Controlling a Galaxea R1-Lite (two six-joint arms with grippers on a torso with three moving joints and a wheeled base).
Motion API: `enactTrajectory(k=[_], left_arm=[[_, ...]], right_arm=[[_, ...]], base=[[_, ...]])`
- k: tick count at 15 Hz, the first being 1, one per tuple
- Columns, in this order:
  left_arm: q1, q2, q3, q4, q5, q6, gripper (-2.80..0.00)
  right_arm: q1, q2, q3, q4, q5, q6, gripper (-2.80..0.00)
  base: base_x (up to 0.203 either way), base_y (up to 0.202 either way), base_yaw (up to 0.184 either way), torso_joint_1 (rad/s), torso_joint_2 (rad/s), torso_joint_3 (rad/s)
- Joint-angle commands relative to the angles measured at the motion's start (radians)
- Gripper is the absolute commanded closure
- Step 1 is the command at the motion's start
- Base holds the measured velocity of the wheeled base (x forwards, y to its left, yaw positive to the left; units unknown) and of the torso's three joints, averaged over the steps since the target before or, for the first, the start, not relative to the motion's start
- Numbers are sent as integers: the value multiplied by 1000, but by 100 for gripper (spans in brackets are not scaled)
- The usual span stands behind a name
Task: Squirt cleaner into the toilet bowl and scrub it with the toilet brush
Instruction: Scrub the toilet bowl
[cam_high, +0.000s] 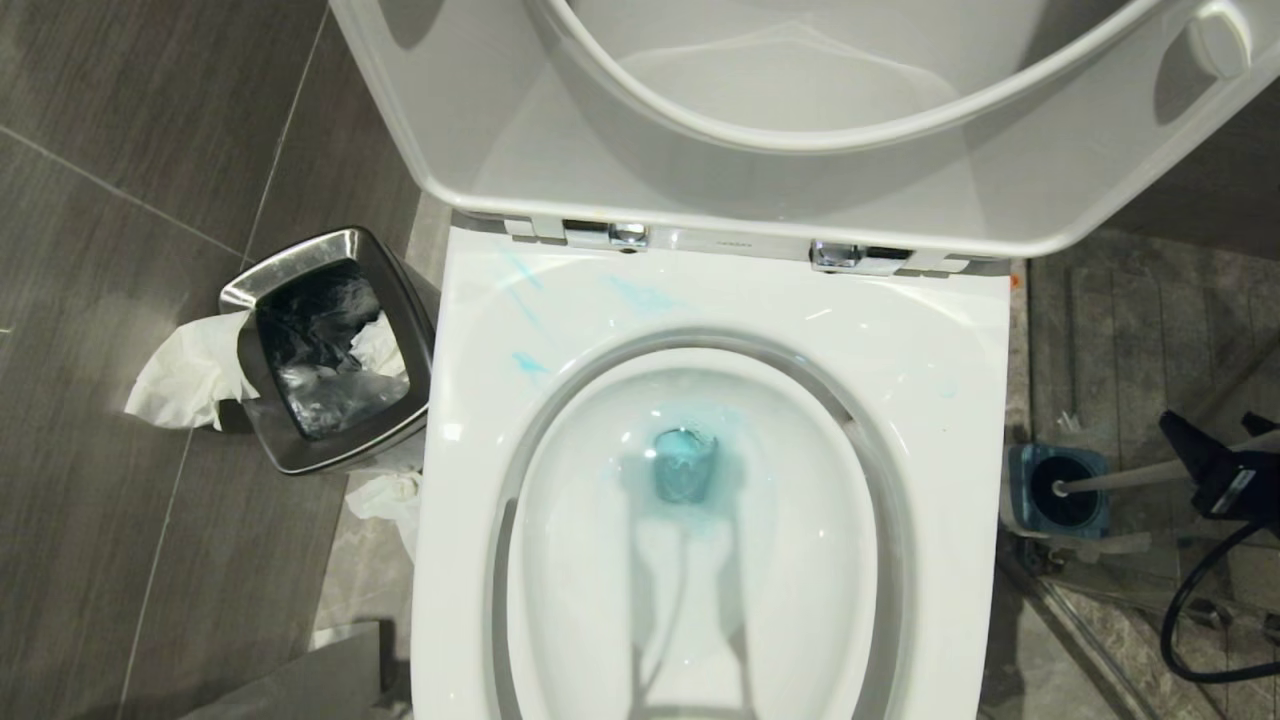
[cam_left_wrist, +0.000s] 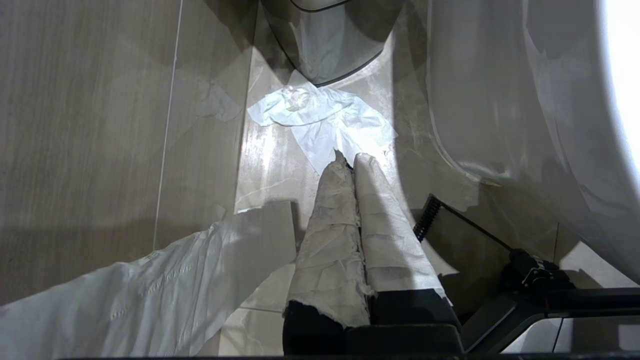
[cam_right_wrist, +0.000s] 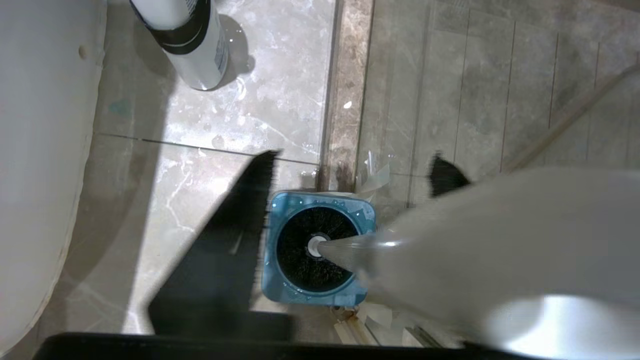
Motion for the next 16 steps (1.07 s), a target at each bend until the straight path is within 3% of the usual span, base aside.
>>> enactTrajectory(k=[1,16], left_arm=[[0,0,2,0,1,0,0],[0,0,2,0,1,0,0]], right_arm=[[0,0,4,-11,2,1,0],[-1,-41,160,-42,14,-1,0]], base=[[0,0,0,0,0,0],[0,0,0,0,0,0]])
